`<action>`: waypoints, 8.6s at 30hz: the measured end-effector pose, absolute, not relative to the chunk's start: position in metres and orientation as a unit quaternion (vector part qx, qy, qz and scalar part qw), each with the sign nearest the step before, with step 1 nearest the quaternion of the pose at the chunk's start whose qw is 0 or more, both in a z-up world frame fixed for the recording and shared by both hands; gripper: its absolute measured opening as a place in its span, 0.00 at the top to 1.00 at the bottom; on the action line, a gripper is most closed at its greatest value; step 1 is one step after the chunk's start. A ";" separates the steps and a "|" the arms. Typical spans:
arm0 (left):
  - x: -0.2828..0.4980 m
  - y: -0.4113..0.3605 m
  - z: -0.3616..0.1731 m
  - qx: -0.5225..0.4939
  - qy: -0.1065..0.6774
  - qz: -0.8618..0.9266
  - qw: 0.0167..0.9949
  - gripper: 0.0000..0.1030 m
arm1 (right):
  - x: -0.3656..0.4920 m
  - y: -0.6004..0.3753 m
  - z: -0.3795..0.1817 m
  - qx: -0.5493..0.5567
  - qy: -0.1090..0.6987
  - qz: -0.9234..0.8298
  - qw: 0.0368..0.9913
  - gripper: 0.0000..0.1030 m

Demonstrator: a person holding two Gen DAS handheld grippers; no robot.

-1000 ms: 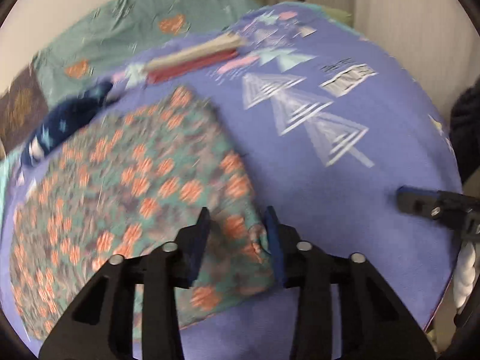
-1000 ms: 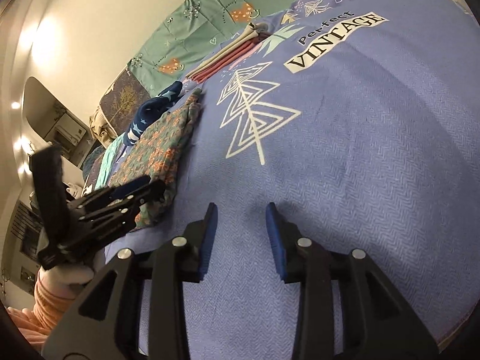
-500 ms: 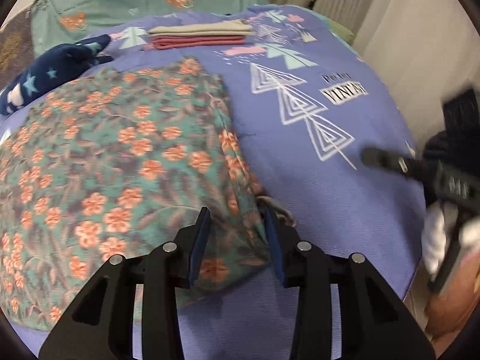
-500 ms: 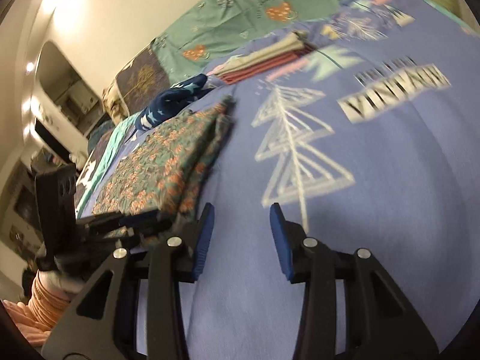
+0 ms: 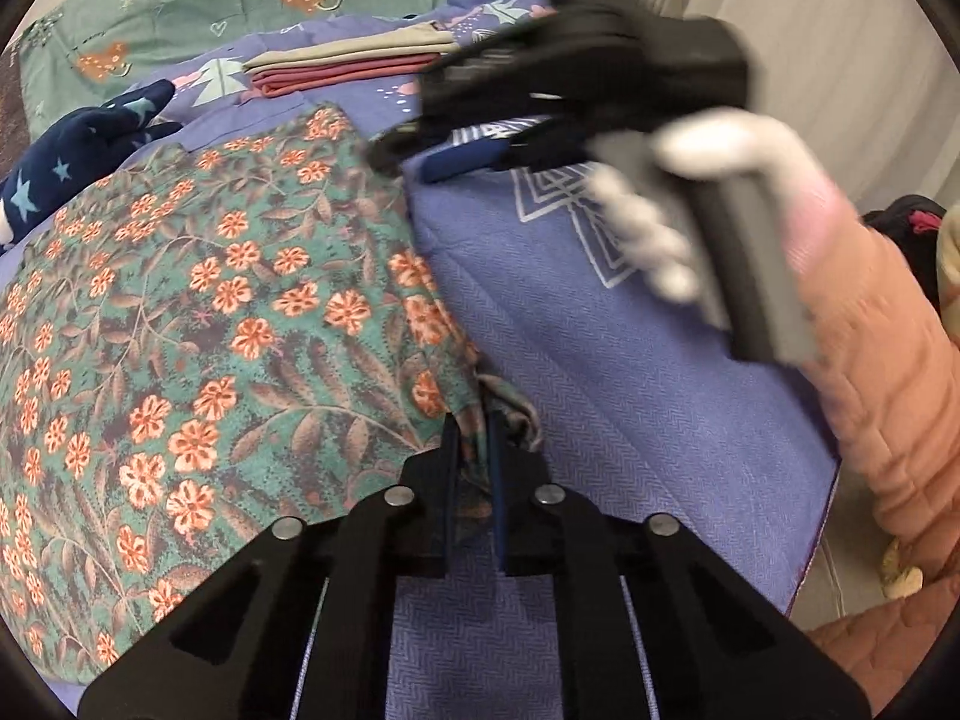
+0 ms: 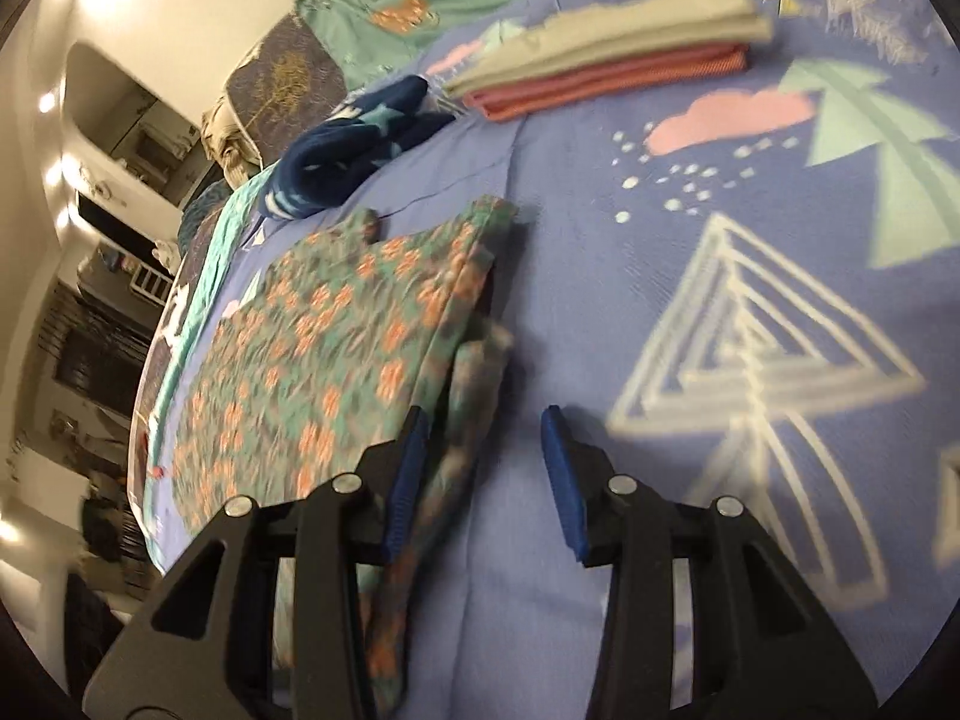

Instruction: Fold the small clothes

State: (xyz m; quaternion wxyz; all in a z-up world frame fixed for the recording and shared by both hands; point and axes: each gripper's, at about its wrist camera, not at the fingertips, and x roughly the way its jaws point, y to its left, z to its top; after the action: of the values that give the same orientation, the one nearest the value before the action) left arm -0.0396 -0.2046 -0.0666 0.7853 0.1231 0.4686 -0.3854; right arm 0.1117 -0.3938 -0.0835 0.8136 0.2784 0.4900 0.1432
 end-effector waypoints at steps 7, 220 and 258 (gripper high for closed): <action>-0.039 -0.205 -0.056 0.123 0.449 -0.428 0.774 0.95 | 0.119 -0.392 -0.043 0.301 0.416 0.176 0.840 0.97; 0.199 0.181 -0.103 -0.250 0.471 -0.350 0.770 0.79 | 0.034 0.119 -0.066 -0.238 0.364 0.156 0.887 0.58; 0.170 -0.003 0.017 -0.073 0.432 -0.333 0.835 0.88 | 0.014 -0.105 0.010 0.086 0.327 0.126 0.933 0.92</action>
State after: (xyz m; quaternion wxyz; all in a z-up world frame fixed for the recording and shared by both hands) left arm 0.1696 -0.0033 0.0173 0.8349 -0.0733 0.4318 -0.3335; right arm 0.0144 -0.1047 0.0100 0.9326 0.0865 0.3272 0.1256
